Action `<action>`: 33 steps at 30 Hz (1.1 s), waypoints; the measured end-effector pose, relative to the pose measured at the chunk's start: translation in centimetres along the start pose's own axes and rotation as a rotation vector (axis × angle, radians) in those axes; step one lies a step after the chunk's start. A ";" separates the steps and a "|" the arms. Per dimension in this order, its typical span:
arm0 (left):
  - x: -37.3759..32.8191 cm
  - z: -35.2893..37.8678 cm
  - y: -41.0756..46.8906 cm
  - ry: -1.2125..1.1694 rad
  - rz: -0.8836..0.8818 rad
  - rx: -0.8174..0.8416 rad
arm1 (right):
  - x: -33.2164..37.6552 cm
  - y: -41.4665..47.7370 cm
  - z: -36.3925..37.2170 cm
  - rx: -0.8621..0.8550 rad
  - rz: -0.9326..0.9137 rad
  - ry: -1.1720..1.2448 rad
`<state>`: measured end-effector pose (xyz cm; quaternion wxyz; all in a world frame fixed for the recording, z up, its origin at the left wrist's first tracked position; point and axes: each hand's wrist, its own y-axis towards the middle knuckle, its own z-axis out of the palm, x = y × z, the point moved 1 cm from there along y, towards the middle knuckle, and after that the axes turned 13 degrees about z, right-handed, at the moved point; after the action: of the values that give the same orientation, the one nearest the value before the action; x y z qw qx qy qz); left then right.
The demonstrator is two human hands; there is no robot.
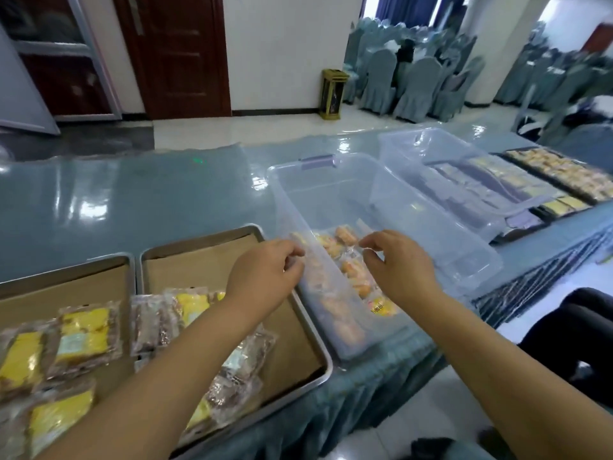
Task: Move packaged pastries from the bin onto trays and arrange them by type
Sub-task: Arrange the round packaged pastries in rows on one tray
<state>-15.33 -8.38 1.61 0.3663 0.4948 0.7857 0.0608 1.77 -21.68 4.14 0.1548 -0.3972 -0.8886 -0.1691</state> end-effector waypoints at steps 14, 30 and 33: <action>6.8 5.4 13.3 0.102 0.027 0.066 | -1.9 14.9 8.5 0.325 -0.015 -0.278; 9.2 6.4 13.9 0.144 0.024 0.005 | -2.3 21.6 20.7 0.555 0.250 -0.152; 8.4 6.5 14.1 0.196 0.011 0.014 | -2.1 21.9 21.5 0.585 0.346 -0.029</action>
<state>-2.92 3.92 -0.95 0.2841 0.4934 0.8153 0.1056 16.71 -0.19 -12.01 0.2758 -0.4833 -0.8210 0.1277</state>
